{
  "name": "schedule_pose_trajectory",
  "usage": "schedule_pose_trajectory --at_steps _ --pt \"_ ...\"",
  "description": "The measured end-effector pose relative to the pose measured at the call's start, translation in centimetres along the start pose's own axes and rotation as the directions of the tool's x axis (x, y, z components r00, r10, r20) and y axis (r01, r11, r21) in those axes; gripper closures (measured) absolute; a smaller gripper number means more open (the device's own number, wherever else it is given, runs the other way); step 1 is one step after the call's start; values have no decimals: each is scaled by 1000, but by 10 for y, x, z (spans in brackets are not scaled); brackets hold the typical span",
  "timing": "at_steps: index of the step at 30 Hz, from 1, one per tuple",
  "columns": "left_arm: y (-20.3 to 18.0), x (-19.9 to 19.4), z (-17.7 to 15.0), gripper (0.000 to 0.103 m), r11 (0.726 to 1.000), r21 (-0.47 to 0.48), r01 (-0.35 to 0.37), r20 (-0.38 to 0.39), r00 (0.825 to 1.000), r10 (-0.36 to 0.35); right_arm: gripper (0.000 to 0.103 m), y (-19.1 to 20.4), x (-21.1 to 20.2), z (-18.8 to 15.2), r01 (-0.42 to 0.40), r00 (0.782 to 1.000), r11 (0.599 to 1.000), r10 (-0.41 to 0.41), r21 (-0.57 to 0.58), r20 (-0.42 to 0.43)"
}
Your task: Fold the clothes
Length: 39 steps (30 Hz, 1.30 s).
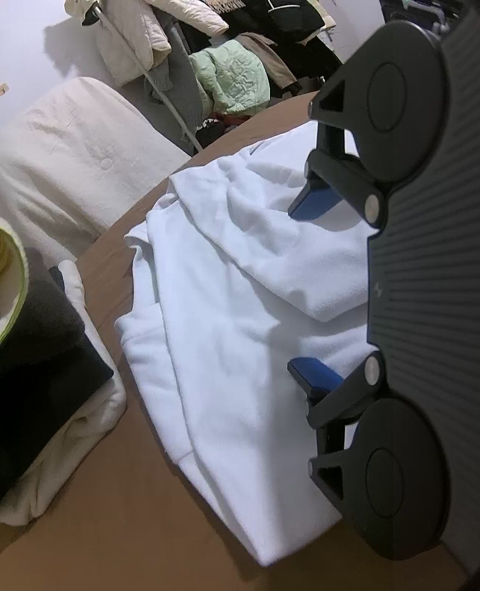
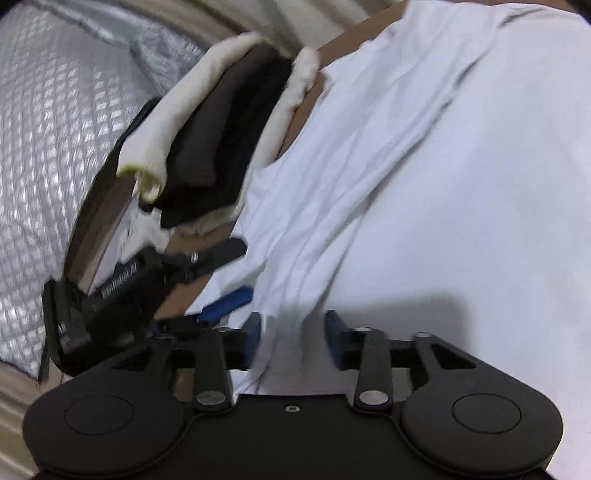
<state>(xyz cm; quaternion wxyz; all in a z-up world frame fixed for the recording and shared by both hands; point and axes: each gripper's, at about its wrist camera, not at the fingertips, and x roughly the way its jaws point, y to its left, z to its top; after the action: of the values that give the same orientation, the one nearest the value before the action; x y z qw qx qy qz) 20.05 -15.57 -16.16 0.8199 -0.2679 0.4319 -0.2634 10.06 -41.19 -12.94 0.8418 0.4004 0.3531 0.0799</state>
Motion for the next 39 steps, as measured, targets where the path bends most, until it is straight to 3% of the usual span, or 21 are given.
schedule_pose_trajectory --at_steps 3,4,5,6,7,8,10,12,13,14,16,17,19,21,22,23,25,28,30,35,39 --pt "1 4 -2 24 998 38 42 -1 999 -42 51 -4 -5 0 -36 999 999 36 29 21" --pt "-4 6 -2 70 995 88 51 -8 999 -50 51 -4 -6 -2 -51 999 998 50 31 22" --pt "-12 9 -2 99 988 145 45 -40 998 -40 51 -2 -3 -4 -56 998 998 55 16 20" --pt "-21 11 -1 102 979 201 41 -68 997 -27 57 4 0 -7 -56 998 998 56 -13 24" --pt "-29 7 -2 102 968 248 33 -50 999 -21 88 10 2 -9 -55 998 997 56 -45 30" --pt "-37 3 -2 102 956 291 27 -33 999 -18 94 16 5 -11 -54 998 996 57 -77 37" --pt "-41 -11 7 102 958 275 78 -38 997 -70 94 21 -9 -18 -169 981 983 175 -78 86" --pt "-38 -23 16 102 967 220 130 -53 991 -121 94 18 -22 -24 -316 942 948 316 -15 115" --pt "-37 -29 20 101 969 195 149 -60 988 -140 94 15 -23 -25 -305 948 952 302 7 101" --pt "-34 -27 19 99 972 216 95 -68 994 -82 94 12 -21 -27 -256 964 966 254 24 75" --pt "-29 -18 13 99 957 287 -30 -99 993 61 88 13 -13 -28 -41 999 998 42 -37 13" --pt "-26 -14 10 99 949 307 -66 -115 988 106 88 14 -8 -30 73 997 994 -75 -87 -13" --pt "-21 -7 5 96 929 346 -133 -143 971 192 83 20 -10 -27 133 991 982 -136 -134 -13" --pt "-22 -20 17 89 946 313 -88 -119 984 131 68 28 -17 -19 165 986 971 -165 -171 13" --pt "-23 -28 22 75 948 311 -70 -81 992 100 65 33 -23 -10 181 983 964 -174 -195 51" --pt "-23 -37 28 55 945 318 -72 -24 996 84 64 40 -29 3 195 980 953 -177 -231 93" --pt "-20 -48 37 43 931 340 -132 66 991 116 56 53 -30 41 236 970 916 -205 -323 129" --pt "-3 -52 48 43 905 349 -244 130 969 211 55 66 -20 105 315 949 831 -268 -459 167" --pt "15 -49 57 43 913 299 -278 129 960 250 55 63 -3 166 381 924 774 -340 -506 176" --pt "45 -41 70 46 967 148 -206 128 974 188 55 32 51 298 509 856 720 -483 -471 185" --pt "49 -23 70 46 980 138 -146 93 987 134 53 5 101 345 558 814 683 -562 -471 149"
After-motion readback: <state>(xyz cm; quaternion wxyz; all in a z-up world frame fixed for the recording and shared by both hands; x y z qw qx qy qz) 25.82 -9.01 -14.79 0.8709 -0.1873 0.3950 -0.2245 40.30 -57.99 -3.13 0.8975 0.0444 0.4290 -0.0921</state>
